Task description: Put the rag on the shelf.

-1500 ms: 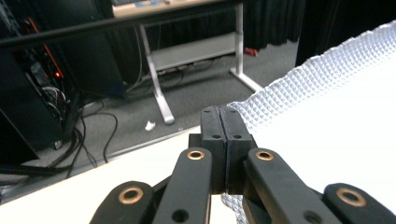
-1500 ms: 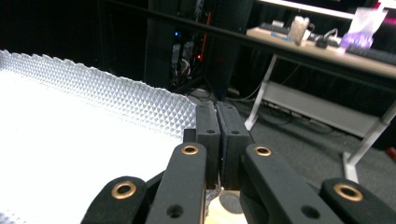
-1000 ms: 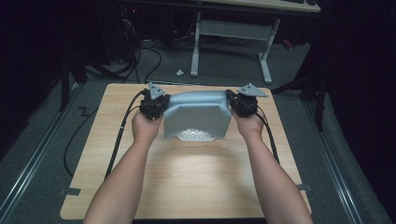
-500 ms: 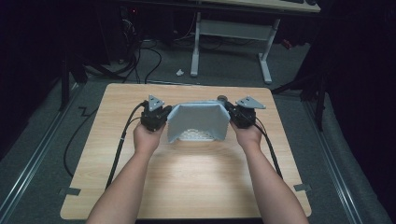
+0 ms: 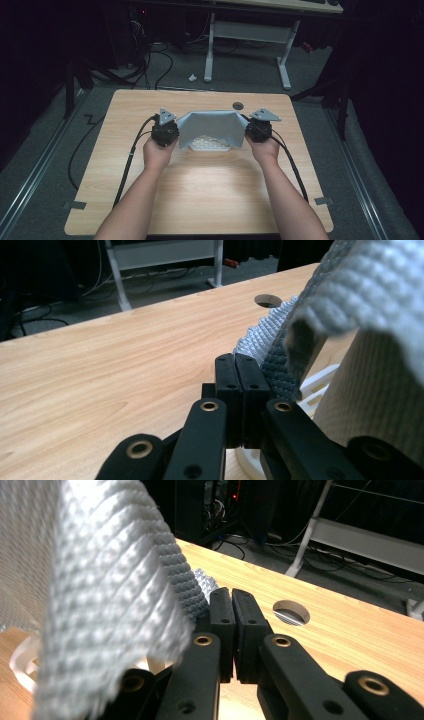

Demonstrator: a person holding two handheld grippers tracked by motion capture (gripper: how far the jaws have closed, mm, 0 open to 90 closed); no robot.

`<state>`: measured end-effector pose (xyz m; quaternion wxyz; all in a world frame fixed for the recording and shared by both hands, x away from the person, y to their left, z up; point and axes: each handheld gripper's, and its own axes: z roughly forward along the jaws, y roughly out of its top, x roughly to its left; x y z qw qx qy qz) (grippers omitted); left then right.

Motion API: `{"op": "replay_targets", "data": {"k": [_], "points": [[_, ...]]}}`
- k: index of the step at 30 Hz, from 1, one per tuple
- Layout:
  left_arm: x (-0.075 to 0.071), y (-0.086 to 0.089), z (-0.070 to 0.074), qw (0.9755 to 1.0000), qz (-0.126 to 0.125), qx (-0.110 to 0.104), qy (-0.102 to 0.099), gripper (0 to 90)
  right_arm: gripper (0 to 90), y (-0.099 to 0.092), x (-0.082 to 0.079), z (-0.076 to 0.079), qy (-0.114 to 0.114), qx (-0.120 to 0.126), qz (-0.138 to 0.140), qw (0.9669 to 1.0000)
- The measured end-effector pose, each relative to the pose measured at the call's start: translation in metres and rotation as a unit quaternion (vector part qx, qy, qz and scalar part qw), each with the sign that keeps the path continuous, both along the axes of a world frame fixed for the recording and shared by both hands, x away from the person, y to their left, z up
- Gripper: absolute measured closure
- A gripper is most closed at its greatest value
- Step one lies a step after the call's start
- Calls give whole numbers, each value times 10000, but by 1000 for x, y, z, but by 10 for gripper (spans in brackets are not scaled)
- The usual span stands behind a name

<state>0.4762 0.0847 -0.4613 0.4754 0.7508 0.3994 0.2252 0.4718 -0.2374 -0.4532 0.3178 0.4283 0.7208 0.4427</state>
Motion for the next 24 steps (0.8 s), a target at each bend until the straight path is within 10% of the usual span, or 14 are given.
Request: {"op": "replay_targets", "data": {"k": [24], "points": [[-4, 3, -14, 9997, 0, -87, 223, 797, 835, -4, -9, -22, 224, 132, -109, 9996]]}}
